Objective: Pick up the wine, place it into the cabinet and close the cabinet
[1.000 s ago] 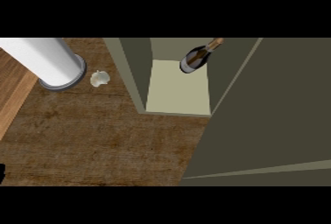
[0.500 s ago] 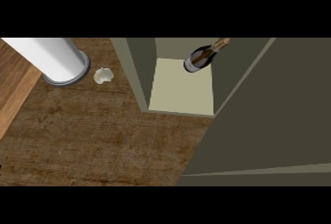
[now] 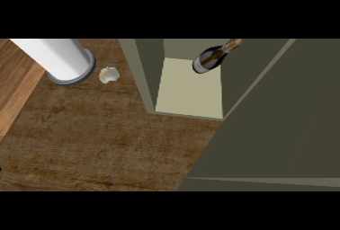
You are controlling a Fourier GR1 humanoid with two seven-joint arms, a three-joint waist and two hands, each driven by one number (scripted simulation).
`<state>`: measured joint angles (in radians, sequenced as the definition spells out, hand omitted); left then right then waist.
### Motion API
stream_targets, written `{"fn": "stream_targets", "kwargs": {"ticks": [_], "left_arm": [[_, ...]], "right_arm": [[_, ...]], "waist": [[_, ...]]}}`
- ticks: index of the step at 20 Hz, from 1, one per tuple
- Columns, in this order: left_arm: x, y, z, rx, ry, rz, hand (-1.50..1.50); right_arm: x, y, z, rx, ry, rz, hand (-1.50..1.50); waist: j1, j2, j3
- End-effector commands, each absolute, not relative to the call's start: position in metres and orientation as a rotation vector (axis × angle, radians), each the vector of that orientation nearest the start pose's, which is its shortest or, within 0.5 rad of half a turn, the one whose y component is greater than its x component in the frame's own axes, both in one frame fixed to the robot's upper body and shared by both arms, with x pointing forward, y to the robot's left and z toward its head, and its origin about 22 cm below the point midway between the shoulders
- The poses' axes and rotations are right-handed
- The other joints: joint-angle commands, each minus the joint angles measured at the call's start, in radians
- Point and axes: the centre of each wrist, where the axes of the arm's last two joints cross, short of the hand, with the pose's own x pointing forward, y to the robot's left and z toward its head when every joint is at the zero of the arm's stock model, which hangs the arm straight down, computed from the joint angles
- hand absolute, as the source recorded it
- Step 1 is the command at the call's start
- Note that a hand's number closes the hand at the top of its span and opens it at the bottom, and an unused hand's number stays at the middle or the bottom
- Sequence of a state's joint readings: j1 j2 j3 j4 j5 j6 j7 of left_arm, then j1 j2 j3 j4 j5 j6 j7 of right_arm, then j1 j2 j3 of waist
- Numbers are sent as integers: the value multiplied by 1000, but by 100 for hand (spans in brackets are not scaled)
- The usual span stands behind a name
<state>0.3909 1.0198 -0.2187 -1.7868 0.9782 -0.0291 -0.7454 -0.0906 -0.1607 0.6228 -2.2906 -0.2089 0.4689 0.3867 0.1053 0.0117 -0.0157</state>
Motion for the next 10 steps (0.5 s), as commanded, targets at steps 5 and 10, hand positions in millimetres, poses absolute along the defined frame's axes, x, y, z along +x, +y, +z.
{"fn": "stream_targets", "kwargs": {"ticks": [5, 10], "left_arm": [[152, 375, 68, -231, -1895, -33, 150], [157, 376, 70, -243, -1903, -65, 150]], "right_arm": [[185, -101, 161, 768, -1758, 883, 150], [216, -96, 172, 680, -1797, 884, 150]], "waist": [[33, 13, -1], [60, 22, -3]]}}
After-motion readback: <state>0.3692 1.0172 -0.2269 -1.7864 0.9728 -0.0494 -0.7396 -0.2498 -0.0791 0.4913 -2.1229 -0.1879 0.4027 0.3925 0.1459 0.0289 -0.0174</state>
